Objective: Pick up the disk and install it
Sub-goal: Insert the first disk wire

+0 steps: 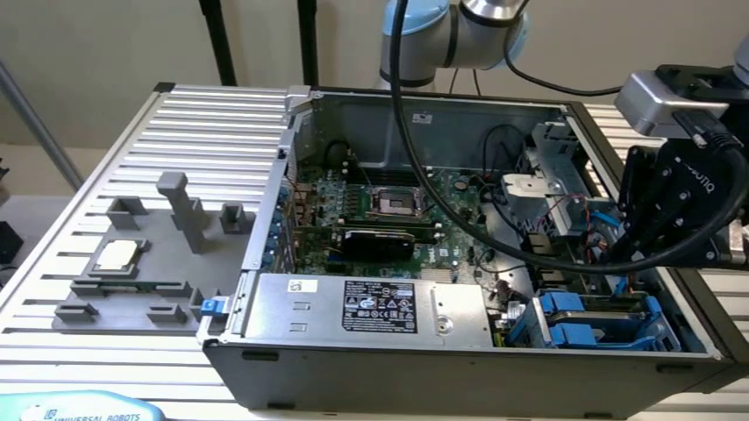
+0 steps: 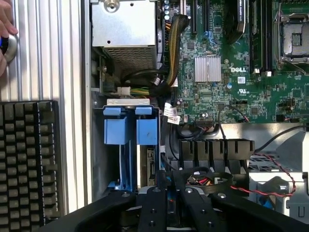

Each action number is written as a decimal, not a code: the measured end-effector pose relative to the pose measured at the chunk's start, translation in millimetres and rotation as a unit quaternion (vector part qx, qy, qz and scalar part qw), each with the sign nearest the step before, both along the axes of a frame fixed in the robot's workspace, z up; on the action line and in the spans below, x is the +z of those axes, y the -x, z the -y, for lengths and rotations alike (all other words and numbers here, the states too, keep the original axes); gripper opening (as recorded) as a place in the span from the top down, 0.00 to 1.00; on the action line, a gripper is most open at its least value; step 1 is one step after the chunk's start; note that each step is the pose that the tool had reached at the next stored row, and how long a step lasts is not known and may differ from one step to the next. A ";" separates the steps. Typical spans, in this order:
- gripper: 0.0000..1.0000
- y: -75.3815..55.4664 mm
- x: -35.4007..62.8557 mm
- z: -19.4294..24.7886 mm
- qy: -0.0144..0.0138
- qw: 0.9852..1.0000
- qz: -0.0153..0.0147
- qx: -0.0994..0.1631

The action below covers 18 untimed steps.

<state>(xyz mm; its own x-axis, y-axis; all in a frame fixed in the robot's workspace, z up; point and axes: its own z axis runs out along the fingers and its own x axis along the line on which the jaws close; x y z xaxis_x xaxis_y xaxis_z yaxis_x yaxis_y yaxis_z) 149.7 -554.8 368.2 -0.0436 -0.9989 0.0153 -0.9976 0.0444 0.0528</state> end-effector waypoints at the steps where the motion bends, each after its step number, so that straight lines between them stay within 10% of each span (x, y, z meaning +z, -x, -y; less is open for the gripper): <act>1: 0.84 0.0 -0.1 0.0 0.001 1.000 0.000 0.000; 8: 0.84 13.5 0.1 -0.1 0.001 1.000 0.005 0.000; 18: 0.84 18.1 -10.6 1.0 0.001 1.000 0.022 0.000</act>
